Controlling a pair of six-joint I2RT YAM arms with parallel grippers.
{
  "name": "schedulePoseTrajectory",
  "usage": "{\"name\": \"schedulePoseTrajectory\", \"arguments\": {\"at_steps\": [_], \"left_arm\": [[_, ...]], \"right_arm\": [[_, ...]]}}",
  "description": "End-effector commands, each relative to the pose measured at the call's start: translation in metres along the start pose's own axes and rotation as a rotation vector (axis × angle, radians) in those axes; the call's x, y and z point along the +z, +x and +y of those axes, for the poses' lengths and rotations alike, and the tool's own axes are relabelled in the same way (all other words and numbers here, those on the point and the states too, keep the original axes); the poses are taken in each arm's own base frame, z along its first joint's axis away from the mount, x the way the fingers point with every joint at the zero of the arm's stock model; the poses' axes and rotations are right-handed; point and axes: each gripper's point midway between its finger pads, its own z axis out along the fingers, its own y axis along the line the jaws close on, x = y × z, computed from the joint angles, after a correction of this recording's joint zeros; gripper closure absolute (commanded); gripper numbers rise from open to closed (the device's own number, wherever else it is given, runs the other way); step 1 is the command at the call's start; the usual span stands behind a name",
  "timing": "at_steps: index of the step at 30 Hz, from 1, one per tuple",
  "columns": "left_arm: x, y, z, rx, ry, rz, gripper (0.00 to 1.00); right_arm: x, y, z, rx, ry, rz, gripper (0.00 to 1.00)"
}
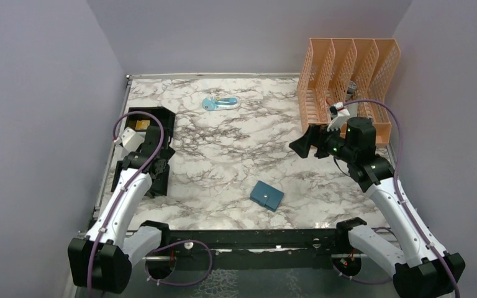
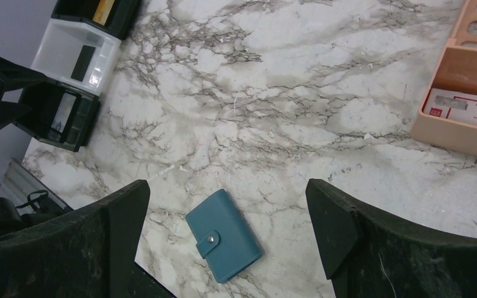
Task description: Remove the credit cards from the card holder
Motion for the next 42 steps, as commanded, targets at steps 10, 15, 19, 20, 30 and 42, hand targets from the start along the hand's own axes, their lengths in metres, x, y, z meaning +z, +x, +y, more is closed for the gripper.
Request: {"name": "schedulePoseTrajectory", "arguments": {"at_steps": [10, 15, 19, 20, 30, 42], "left_arm": [[0.052, -0.023, -0.004, -0.048, -0.128, -0.015, 0.23], [0.065, -0.026, -0.003, -0.065, -0.134, -0.002, 0.28], [0.071, -0.026, -0.004, -0.070, -0.132, 0.007, 0.33], [0.072, -0.026, -0.003, -0.070, -0.136, 0.007, 0.34], [0.079, -0.022, 0.010, -0.046, -0.169, 0.001, 0.43], [0.077, -0.011, 0.022, -0.037, -0.172, 0.008, 0.62]], "right_arm": [[-0.007, 0.005, -0.006, 0.040, 0.048, 0.025, 0.01], [-0.008, 0.010, -0.007, 0.049, 0.051, 0.030, 0.01], [-0.007, 0.013, -0.009, 0.056, 0.059, 0.038, 0.00], [-0.007, 0.014, -0.010, 0.058, 0.061, 0.042, 0.00], [-0.003, 0.019, -0.013, 0.078, 0.076, 0.071, 0.00], [-0.002, 0.023, -0.015, 0.096, 0.082, 0.086, 0.00]]}}
